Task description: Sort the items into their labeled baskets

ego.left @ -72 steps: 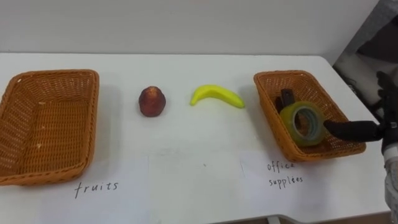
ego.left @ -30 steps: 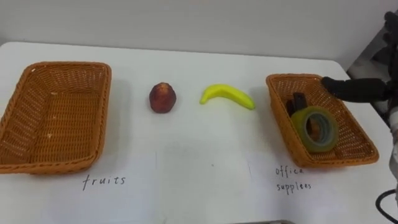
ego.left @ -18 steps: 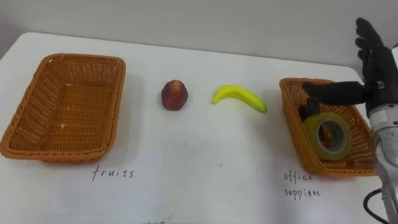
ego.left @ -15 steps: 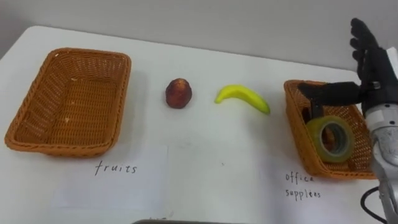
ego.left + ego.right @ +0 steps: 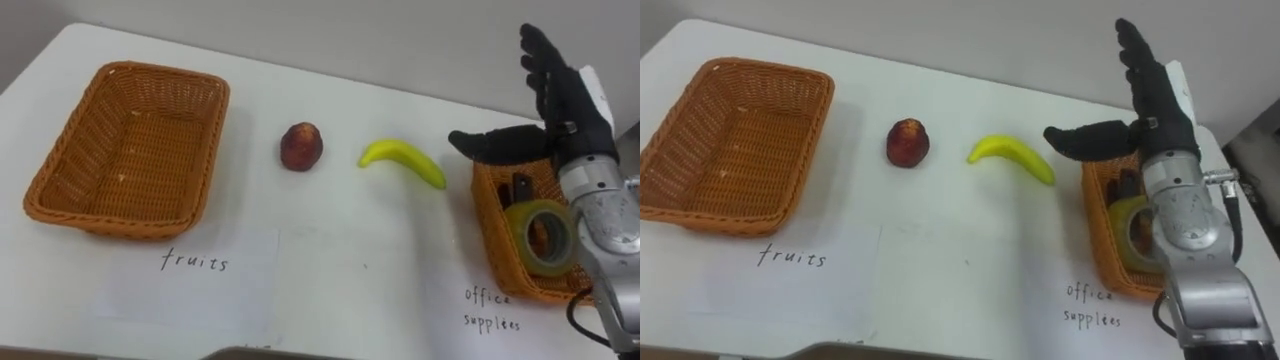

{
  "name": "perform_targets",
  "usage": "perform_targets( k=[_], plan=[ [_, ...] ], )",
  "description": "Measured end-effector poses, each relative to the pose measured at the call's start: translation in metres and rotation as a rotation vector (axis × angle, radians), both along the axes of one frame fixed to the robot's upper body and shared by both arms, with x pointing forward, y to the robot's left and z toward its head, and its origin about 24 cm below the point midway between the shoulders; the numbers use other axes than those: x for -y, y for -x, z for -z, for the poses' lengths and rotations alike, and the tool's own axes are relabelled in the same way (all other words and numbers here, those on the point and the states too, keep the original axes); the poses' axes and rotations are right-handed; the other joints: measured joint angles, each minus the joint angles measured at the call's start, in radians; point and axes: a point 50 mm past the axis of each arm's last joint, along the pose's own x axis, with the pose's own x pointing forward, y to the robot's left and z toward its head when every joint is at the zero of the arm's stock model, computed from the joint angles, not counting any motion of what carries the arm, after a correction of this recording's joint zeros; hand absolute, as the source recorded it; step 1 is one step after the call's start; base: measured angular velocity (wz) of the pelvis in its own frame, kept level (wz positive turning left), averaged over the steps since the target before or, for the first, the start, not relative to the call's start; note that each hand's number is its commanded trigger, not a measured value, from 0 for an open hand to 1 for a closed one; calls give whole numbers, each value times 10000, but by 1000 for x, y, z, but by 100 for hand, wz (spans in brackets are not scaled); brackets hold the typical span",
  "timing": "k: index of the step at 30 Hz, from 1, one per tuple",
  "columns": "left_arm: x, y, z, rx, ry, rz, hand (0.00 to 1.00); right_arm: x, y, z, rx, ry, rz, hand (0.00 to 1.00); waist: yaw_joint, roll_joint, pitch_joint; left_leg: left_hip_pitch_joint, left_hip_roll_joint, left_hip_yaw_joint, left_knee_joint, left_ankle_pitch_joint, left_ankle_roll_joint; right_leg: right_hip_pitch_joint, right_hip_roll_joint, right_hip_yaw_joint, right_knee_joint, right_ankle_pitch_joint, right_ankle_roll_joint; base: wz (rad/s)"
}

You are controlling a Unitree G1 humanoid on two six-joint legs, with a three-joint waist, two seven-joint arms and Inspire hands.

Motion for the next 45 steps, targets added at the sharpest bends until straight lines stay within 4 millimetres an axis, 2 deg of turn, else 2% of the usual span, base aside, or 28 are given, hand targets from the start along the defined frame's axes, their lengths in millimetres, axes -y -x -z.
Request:
perform_targets(
  k=[5,10,15,20,27,32,36,39,45],
  plan=[
    [-2,-12,-1,100,-66,395,0,-5,-10,3,-447,701,-493,0,184,-56,-33,-160,-8,22,25,2,1,-173,-14,52,-14,7,1,-1],
    [1,-14,0,75,45,438,0,-9,-12,2,-509,1299,-803,0,272,-65,-36,-132,2,19,10,3,0,-159,-13,12,-46,6,2,0],
    [0,-12,1,-144,121,361,0,-9,-12,2,-541,1533,-849,0,331,-77,-5,-150,-6,-45,-14,3,1,-159,-25,-33,-54,6,2,0],
    [0,-12,1,-130,114,352,0,-12,-11,4,-702,2112,-1089,0,409,-169,61,-211,1,-95,-11,3,0,-203,-27,-127,-24,6,2,0],
    [0,-12,0,-112,108,353,0,-9,-11,3,-843,2748,-1232,0,723,-337,-47,-271,-2,-139,19,3,-1,-211,-40,-249,-33,6,1,3],
    [-1,-13,0,-97,81,351,0,-9,-11,4,-892,3071,-1294,0,780,-344,-41,-337,-14,-214,117,2,-1,-170,-87,-474,-45,6,1,8],
    [-1,-13,0,-97,78,348,0,-12,-11,6,-964,3338,-1379,0,828,-291,-1,-350,-3,-261,118,3,-1,-156,-91,-569,-49,6,2,4],
    [-1,-12,0,-197,58,387,0,-15,-10,13,-1273,3719,-1602,0,815,-251,47,-358,2,-316,113,2,-3,-155,-98,-697,-43,6,1,1],
    [0,-13,1,-340,-10,389,0,-2,-7,42,-3068,5006,-1507,0,1078,-255,50,-434,-14,-340,89,2,-3,-254,-60,-668,-25,6,1,0]
  ],
)
